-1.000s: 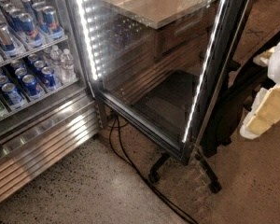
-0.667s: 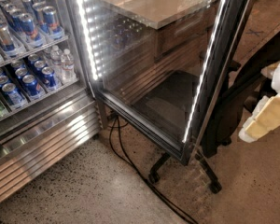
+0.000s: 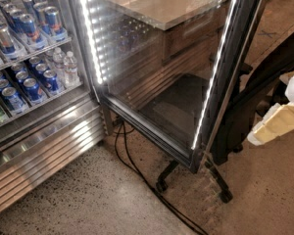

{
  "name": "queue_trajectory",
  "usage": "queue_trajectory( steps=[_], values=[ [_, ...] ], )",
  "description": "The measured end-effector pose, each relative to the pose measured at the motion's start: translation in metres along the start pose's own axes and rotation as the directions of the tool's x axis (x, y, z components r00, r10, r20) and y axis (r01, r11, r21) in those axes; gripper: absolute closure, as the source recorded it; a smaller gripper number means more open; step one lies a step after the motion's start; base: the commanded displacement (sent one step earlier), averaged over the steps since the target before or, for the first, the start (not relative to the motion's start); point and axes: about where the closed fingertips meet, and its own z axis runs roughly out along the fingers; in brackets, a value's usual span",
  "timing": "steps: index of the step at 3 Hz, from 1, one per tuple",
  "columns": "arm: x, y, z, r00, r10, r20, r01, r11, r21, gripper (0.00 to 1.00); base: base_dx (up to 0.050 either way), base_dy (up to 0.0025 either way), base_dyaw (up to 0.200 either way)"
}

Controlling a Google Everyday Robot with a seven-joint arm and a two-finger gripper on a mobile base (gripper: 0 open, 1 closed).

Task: Close right fridge door

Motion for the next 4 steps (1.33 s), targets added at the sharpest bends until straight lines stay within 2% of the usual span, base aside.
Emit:
queue_trajectory(
  steps=[1,2,3,4],
  values=[
    [0.002,-0.014,0.009,0.999,0.025,0.032,-0.026,0.9988,0.041,0.0,0.0,0.0,0.0],
    [0.007,-0.044,0.024,0.992,0.07,0.102,-0.081,0.9899,0.116,0.0,0.0,0.0,0.0],
    [-0.003,-0.059,0.021,0.988,0.06,0.14,-0.085,0.9813,0.173,0.19,0.0,0.0,0.0],
    [-0.003,-0.059,0.021,0.988,0.06,0.141,-0.085,0.9813,0.173,0.42,0.0,0.0,0.0]
  ],
)
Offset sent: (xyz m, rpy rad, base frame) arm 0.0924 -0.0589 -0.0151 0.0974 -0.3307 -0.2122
